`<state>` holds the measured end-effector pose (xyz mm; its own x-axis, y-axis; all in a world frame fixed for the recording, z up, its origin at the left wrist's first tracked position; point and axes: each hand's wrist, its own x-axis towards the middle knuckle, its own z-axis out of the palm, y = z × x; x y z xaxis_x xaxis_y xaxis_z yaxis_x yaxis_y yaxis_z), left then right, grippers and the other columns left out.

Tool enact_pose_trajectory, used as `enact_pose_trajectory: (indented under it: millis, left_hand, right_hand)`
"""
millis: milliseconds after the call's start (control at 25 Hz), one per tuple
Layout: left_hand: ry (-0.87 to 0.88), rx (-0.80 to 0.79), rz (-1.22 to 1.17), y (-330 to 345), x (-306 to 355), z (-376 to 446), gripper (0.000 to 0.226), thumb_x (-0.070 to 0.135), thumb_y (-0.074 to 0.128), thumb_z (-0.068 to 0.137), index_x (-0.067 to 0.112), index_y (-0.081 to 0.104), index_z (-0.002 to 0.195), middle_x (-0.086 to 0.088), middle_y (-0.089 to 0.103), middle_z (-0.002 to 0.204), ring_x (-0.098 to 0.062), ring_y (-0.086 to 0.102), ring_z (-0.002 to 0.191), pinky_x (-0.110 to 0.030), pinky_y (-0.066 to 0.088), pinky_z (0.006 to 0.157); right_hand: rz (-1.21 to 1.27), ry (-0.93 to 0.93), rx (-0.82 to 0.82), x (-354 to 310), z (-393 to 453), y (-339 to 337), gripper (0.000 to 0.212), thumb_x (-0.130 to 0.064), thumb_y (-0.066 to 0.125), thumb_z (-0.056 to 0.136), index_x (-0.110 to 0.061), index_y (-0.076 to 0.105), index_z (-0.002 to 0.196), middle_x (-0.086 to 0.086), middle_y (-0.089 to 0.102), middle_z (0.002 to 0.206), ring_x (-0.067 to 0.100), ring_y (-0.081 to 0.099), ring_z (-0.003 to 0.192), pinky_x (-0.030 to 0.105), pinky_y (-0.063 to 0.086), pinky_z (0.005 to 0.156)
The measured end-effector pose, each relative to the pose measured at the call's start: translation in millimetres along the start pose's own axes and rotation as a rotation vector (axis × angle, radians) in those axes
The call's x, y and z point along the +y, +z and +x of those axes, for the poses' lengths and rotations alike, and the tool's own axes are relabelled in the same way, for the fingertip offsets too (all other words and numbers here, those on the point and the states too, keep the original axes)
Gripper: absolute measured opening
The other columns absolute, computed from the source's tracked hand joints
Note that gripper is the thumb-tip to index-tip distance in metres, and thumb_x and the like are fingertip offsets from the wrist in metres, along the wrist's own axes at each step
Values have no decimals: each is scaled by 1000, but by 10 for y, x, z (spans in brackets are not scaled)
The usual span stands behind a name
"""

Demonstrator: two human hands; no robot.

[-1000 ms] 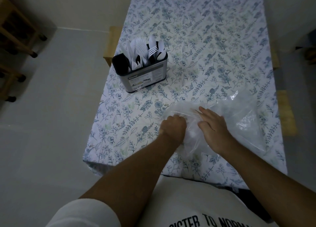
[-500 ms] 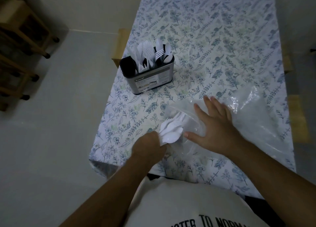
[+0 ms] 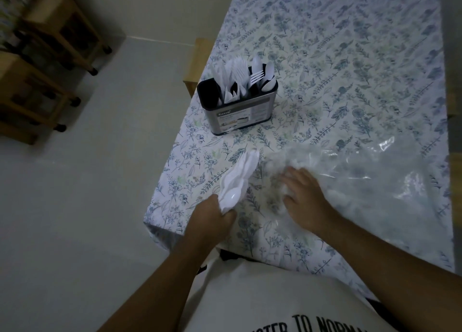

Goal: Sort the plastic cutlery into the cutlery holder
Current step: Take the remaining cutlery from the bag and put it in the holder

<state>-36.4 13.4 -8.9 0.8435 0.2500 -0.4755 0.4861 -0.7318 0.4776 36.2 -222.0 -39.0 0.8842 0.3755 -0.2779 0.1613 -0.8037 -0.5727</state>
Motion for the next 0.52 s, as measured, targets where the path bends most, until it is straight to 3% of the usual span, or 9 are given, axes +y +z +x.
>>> enact_pose_trajectory:
  millis: [120,200,320,440,520]
  left_hand:
    - [100,-3,-42,-69,258,47,25,34,65,86,11,61,96,-2,65,81,-19,61,68,-24,40,49]
    - [140,-42,-46,-56,465,89,31,41,67,84,12,61,95,0,63,80,-17,60,67,-24,40,50]
    - [101,-68,-53,35,680,189,36,46,71,78,14,62,93,1,65,82,-16,63,70,-27,48,55]
    - [39,-41,26,165,761,250,33,39,69,80,14,56,97,-2,64,94,-20,64,84,-32,55,70]
    - [44,-48,60,268,772,239,42,40,71,82,11,53,107,-5,60,103,-21,60,92,-33,54,76]
  right_hand:
    - [-301,-205,-253,-42,-50,-2,60,-16,43,90,-32,50,147,-5,26,167,27,12,156,63,6,122]
    - [-406,-294,-283,-136,-66,-47,59,-19,34,92,-32,52,146,-10,28,166,24,11,157,56,1,122]
    - [-531,-391,-271,-163,-80,-99,49,-10,52,88,-29,66,132,-9,48,153,23,28,150,42,19,113]
    - [-364,-547,-222,1,-174,-77,40,-15,54,77,-25,79,107,-10,72,123,20,57,124,36,44,100]
    - [-31,-401,-71,34,-274,-105,29,-14,54,75,-17,81,86,-3,79,102,18,65,105,32,51,96]
